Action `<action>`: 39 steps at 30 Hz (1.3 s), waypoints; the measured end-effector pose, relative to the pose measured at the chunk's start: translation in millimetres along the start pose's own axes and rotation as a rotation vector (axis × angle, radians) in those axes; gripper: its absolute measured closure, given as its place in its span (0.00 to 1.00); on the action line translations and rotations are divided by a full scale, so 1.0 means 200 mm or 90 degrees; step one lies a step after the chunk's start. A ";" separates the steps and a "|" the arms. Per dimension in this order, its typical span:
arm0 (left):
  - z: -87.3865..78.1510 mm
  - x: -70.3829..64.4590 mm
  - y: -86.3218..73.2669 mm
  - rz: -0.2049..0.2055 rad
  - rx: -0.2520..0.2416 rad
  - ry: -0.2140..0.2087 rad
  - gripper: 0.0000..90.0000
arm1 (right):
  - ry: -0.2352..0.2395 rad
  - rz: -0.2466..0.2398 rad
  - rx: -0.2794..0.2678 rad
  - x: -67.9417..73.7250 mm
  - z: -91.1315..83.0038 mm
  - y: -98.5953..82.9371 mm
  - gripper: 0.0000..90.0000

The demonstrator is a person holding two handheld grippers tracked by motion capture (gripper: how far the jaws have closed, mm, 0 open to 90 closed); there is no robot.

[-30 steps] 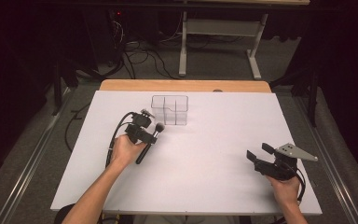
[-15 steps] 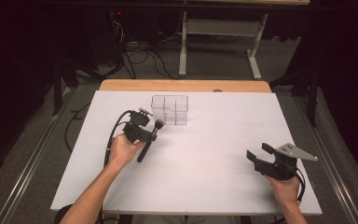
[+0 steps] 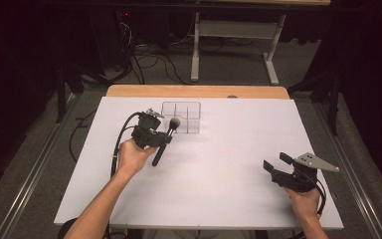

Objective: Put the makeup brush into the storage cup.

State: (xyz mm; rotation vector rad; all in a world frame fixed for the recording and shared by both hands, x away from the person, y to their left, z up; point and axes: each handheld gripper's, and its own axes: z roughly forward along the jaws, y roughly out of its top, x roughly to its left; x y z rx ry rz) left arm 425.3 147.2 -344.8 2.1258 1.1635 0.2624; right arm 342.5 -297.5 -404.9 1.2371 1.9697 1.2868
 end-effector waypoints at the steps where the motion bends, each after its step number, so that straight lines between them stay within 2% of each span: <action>1: 0.00 0.00 0.00 0.001 -0.003 -0.002 0.79 | 0.000 -0.001 -0.003 0.00 0.00 0.00 0.32; 14: -0.05 -0.01 0.02 0.009 -0.060 -0.016 0.79 | -0.001 0.000 -0.002 0.00 0.00 0.00 0.32; 18: -0.06 -0.02 0.04 0.003 -0.077 -0.023 0.79 | 0.000 -0.007 -0.004 0.01 0.00 0.00 0.32; 27: -0.07 -0.03 0.06 0.008 -0.108 -0.025 0.79 | 0.000 -0.005 -0.001 0.00 0.00 0.00 0.32; 39: -0.09 -0.02 0.11 0.000 -0.147 -0.027 0.79 | 0.000 -0.007 -0.001 0.01 0.00 0.00 0.32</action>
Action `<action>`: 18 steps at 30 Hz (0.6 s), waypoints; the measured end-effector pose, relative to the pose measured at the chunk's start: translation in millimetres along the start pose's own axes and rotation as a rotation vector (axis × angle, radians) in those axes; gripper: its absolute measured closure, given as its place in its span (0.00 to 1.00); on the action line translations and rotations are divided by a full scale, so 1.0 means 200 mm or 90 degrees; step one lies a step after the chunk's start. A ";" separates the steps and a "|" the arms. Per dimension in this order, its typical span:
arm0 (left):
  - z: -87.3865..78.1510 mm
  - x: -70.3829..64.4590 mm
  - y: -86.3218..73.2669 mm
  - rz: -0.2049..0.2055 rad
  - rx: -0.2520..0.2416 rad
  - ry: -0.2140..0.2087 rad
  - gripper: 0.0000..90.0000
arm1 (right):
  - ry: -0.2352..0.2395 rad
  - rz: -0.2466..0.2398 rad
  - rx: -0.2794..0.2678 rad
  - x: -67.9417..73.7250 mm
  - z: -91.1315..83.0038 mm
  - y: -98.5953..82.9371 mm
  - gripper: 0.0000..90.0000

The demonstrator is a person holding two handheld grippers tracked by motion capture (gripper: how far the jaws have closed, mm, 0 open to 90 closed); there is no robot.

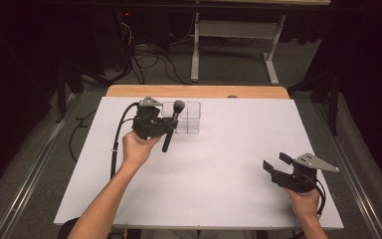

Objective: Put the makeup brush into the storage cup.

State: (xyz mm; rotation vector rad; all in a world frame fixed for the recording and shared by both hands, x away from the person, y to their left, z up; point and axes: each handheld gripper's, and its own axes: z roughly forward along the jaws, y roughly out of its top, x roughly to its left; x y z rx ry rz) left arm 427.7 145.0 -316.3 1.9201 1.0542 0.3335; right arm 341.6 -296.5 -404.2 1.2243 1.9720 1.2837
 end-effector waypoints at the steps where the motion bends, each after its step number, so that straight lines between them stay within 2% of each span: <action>1: 0.00 0.00 0.00 -0.001 -0.002 -0.001 0.79 | 0.000 -0.001 -0.002 0.00 0.00 0.00 0.32; 10: -0.01 0.00 0.04 0.003 -0.020 0.006 0.79 | -0.001 0.000 0.000 0.00 0.00 0.00 0.32; 18: 0.00 -0.01 0.10 0.018 -0.030 0.010 0.79 | 0.001 0.001 0.000 -0.01 0.00 0.00 0.32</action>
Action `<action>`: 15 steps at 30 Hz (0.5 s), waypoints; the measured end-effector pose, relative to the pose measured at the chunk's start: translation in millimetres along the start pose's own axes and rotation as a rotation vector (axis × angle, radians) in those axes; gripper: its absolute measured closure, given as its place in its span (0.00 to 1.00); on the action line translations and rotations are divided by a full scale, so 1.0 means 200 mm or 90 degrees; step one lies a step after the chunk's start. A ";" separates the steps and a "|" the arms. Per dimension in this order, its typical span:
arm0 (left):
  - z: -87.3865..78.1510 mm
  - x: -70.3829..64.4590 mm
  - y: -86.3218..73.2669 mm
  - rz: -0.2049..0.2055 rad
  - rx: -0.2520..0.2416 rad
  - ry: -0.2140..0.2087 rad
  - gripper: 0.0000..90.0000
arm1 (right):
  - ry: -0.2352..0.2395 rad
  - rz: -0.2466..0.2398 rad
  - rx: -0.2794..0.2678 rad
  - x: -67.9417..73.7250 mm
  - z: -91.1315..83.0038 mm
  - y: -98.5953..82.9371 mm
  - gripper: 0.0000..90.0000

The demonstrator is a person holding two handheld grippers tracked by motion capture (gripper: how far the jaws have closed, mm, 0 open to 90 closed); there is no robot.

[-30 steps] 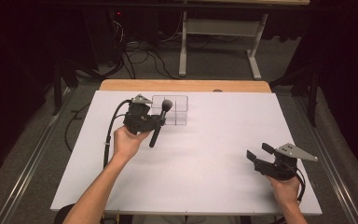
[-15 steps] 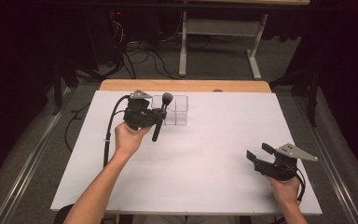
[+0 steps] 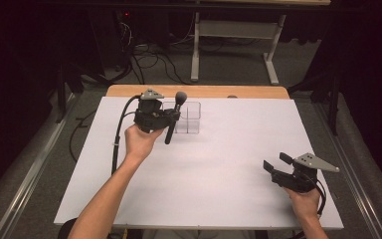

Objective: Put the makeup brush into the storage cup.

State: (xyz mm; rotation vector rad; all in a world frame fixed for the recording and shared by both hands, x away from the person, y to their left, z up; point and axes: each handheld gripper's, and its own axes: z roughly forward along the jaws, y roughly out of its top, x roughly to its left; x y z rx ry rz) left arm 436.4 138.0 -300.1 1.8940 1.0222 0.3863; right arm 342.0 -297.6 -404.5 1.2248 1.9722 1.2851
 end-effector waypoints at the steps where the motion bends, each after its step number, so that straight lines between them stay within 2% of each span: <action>1: 0.01 0.00 0.01 -0.002 -0.004 0.001 0.79 | 0.000 0.000 0.000 0.00 0.00 0.00 0.32; 9: 0.02 0.00 0.04 0.005 -0.002 0.009 0.79 | 0.002 0.004 0.001 0.00 0.00 0.00 0.32; 15: 0.04 0.02 0.06 -0.005 -0.004 0.007 0.79 | 0.001 0.000 0.000 0.00 0.00 0.00 0.32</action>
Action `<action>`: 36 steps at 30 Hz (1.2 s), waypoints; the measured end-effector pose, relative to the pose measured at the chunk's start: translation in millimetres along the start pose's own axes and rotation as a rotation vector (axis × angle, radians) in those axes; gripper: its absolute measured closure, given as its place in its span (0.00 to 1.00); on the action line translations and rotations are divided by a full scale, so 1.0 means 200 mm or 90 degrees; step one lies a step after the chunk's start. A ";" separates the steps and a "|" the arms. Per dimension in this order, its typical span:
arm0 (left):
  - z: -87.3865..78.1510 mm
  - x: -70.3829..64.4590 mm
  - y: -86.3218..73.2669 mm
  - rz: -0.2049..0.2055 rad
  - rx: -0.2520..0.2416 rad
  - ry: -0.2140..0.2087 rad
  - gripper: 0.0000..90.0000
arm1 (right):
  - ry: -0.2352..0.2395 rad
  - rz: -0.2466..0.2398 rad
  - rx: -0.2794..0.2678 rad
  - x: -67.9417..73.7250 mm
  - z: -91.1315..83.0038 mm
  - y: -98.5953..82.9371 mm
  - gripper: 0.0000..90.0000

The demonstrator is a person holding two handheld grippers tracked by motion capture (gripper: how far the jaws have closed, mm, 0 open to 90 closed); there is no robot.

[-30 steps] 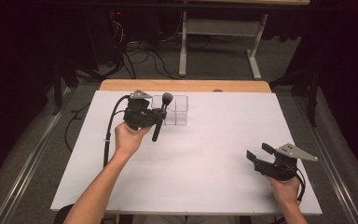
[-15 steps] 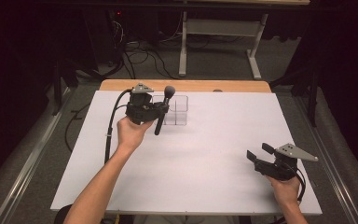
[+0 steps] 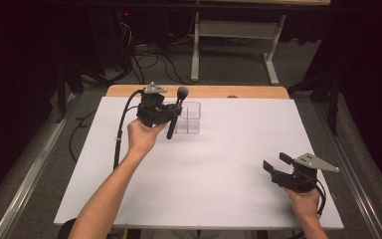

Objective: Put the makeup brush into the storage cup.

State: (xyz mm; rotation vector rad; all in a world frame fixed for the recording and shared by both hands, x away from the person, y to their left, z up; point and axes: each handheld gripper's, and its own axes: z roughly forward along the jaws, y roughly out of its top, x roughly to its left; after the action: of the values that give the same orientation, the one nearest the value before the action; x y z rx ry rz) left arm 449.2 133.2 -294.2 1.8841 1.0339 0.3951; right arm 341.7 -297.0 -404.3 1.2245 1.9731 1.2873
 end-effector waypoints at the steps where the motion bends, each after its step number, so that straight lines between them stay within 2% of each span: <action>1: 0.00 0.00 0.00 -0.001 0.000 0.001 0.79 | 0.001 -0.001 0.000 0.00 0.00 0.00 0.32; 15: 0.07 0.00 0.07 0.006 0.005 0.008 0.79 | 0.002 0.000 0.001 0.00 0.00 0.00 0.32; 28: 0.10 0.02 0.12 -0.006 -0.005 0.006 0.79 | 0.008 -0.003 0.001 0.00 0.00 0.00 0.32; 36: 0.14 0.03 0.14 -0.002 -0.002 0.015 0.79 | 0.008 -0.003 0.004 0.01 0.00 0.00 0.32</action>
State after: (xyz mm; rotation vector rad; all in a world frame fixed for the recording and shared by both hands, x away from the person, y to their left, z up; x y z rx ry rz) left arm 484.3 115.1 -285.9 1.8784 1.0510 0.4169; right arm 341.7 -295.4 -404.8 1.2159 1.9885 1.2907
